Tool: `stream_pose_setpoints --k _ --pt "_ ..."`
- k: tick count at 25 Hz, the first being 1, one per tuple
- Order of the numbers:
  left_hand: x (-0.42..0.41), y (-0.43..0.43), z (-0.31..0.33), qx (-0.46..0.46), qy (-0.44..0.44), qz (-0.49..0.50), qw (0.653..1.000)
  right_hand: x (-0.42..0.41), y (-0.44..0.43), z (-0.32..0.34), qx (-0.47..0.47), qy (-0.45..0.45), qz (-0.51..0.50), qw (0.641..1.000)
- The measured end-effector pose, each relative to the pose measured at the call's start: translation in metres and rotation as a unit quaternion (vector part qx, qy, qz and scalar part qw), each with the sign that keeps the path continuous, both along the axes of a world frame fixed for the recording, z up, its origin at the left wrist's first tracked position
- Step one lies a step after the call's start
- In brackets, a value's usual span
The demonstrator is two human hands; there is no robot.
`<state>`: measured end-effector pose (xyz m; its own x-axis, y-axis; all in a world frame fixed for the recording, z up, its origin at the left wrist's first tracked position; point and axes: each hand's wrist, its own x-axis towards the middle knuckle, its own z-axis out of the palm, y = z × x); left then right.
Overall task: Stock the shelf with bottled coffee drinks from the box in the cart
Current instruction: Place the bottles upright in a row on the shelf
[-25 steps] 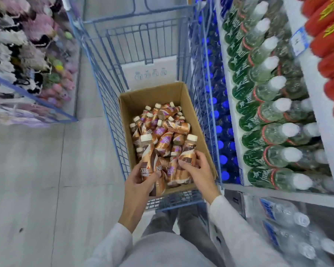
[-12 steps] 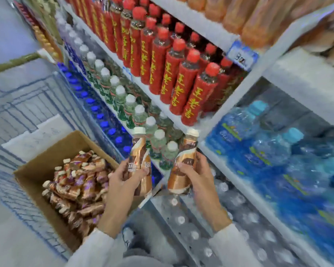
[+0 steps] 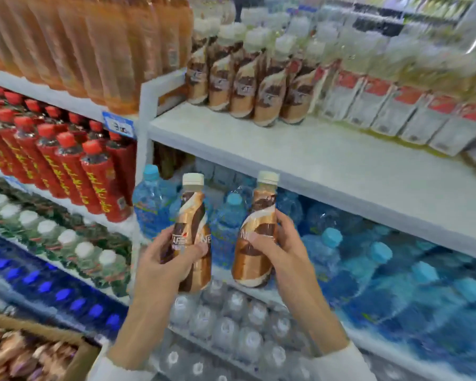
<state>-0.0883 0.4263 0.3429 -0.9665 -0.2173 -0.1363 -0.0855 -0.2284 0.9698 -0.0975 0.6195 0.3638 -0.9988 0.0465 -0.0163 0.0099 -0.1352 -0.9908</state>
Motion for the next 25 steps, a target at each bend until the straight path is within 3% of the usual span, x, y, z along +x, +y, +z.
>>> stream_pose_setpoints --k 5,12,17,25 --pt "-0.039 0.087 0.057 -0.017 0.088 -0.117 0.989 0.003 0.086 0.052 0.023 0.055 -0.055 0.997" --pt "-0.117 0.163 0.118 -0.081 0.231 -0.179 0.953 -0.047 0.145 0.105 0.093 0.155 -0.170 0.969" --pt "-0.151 0.183 0.117 -0.165 0.261 -0.177 0.935 -0.073 0.163 0.097 0.121 0.147 -0.174 0.966" --pt "-0.156 0.180 0.100 -0.168 0.275 -0.223 0.920 -0.069 0.167 0.082 0.177 0.123 -0.152 0.965"
